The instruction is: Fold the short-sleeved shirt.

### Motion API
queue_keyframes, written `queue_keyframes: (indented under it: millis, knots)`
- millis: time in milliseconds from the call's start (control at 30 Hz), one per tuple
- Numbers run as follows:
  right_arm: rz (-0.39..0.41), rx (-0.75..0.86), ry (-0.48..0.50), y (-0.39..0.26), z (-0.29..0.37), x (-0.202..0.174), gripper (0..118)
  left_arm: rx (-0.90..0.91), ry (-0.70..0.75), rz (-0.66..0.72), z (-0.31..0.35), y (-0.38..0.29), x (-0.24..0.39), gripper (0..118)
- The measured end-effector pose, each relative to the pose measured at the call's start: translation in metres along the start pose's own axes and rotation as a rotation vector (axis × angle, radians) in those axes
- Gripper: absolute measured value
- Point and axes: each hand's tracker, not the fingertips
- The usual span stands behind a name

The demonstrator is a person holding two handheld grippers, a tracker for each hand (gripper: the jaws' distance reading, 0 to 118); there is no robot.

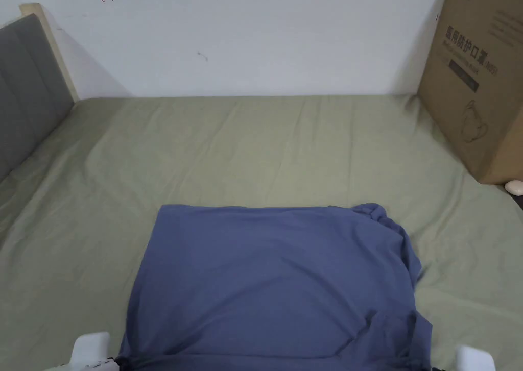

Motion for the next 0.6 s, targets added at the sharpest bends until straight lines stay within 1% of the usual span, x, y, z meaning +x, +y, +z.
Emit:
queue_keyframes:
  millis: [67, 100, 133, 167, 200, 233, 267, 300, 333, 367, 433, 467, 533, 600]
  knots:
    - [-0.027, -0.010, -0.002, -0.002, -0.001, -0.004, 4, 0.003, 0.010, 0.045, 0.006, 0.002, 0.002, 6]
    - [-0.029, 0.004, -0.005, 0.000, 0.004, -0.006, 12, -0.003, -0.002, 0.061, 0.009, 0.005, 0.001, 14]
    - [-0.025, 0.017, -0.007, 0.004, 0.010, -0.008, 26, -0.012, -0.027, 0.076, 0.013, 0.007, 0.000, 33]
    - [-0.015, 0.028, -0.013, 0.008, 0.016, -0.010, 53, -0.016, -0.047, 0.090, 0.016, 0.008, 0.000, 68]
    - [0.009, 0.052, -0.005, 0.013, 0.029, -0.020, 74, -0.014, -0.062, 0.113, 0.023, 0.011, 0.001, 84]
    - [0.029, 0.086, 0.013, 0.020, 0.039, -0.024, 91, -0.003, -0.086, 0.125, 0.031, 0.016, 0.003, 88]
    - [0.042, 0.117, 0.029, 0.028, 0.048, -0.027, 98, 0.035, -0.123, 0.126, 0.041, 0.021, 0.006, 88]
    - [0.055, 0.175, 0.041, 0.039, 0.062, -0.034, 101, 0.099, -0.157, 0.122, 0.056, 0.029, 0.013, 88]
    - [0.073, 0.237, 0.051, 0.046, 0.082, -0.052, 101, 0.152, -0.163, 0.105, 0.069, 0.039, 0.020, 88]
    - [0.094, 0.298, 0.062, 0.057, 0.097, -0.062, 105, 0.201, -0.166, 0.087, 0.083, 0.049, 0.027, 88]
    - [0.138, 0.400, 0.071, 0.075, 0.123, -0.080, 105, 0.305, -0.174, 0.047, 0.108, 0.068, 0.042, 89]
    - [0.153, 0.446, 0.072, 0.085, 0.127, -0.078, 105, 0.355, -0.180, 0.032, 0.119, 0.076, 0.048, 89]
    - [0.196, 0.558, 0.073, 0.098, 0.150, -0.095, 105, 0.481, -0.161, -0.001, 0.144, 0.094, 0.064, 89]
    - [0.224, 0.652, 0.054, 0.104, 0.164, -0.109, 105, 0.584, -0.111, -0.046, 0.160, 0.108, 0.078, 89]
